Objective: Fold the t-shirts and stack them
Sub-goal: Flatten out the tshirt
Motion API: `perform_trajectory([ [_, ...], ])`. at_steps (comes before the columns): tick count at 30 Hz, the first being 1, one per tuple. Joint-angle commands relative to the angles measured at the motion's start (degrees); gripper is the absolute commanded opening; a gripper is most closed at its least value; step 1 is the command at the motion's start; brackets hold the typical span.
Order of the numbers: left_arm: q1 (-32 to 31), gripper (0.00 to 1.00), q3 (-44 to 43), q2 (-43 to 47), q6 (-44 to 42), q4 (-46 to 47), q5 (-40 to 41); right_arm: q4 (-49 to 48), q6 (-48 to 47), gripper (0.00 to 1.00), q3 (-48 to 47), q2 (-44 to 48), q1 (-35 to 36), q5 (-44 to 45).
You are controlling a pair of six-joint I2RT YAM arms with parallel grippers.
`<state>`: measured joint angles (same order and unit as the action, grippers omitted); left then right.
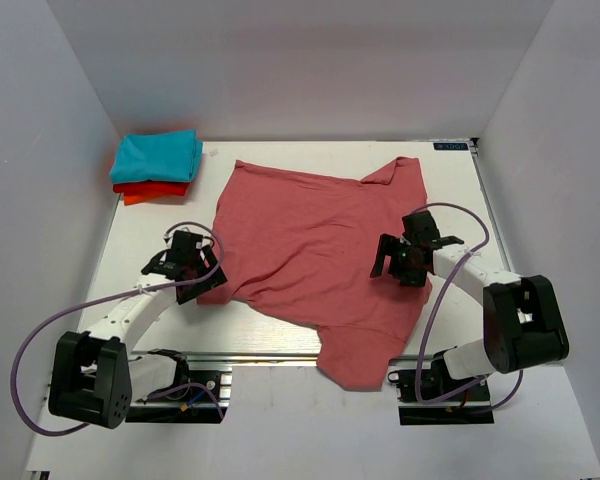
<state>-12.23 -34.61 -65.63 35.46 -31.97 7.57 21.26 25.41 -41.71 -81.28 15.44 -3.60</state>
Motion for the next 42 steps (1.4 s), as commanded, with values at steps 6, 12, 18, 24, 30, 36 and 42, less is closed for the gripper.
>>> perform_trajectory([
  [6,-0.3,0.73,5.2,1.0,-0.7,4.7,-1.3,2.9,2.3,0.9,-2.1,-3.4,-0.8,8.1],
  [12,-0.3,0.4,6.2,1.0,-0.7,3.5,-0.6,3.3,2.3,0.9,-2.8,-4.4,-1.3,7.3],
  [18,-0.3,0.0,5.7,6.6,0.6,3.9,-3.5,4.1,2.3,0.9,-2.8,-5.3,-1.9,8.3],
  [24,1.0,0.0,0.4,11.3,1.2,4.5,-2.5,5.1,1.7,0.9,-3.7,-5.6,-2.6,9.0],
  [30,1.0,0.0,-9.9,3.6,0.7,1.5,7.1,6.1,0.7,0.9,-4.6,-6.9,-3.2,8.8],
  [36,1.5,0.0,-17.9,-7.4,2.9,-2.6,13.2,7.7,0.0,0.9,-5.7,-8.7,-3.8,9.6],
  [42,1.5,0.02,-24.7,-18.2,-0.7,1.6,9.4,7.7,-0.7,0.9,-6.6,-10.6,-4.1,9.0],
])
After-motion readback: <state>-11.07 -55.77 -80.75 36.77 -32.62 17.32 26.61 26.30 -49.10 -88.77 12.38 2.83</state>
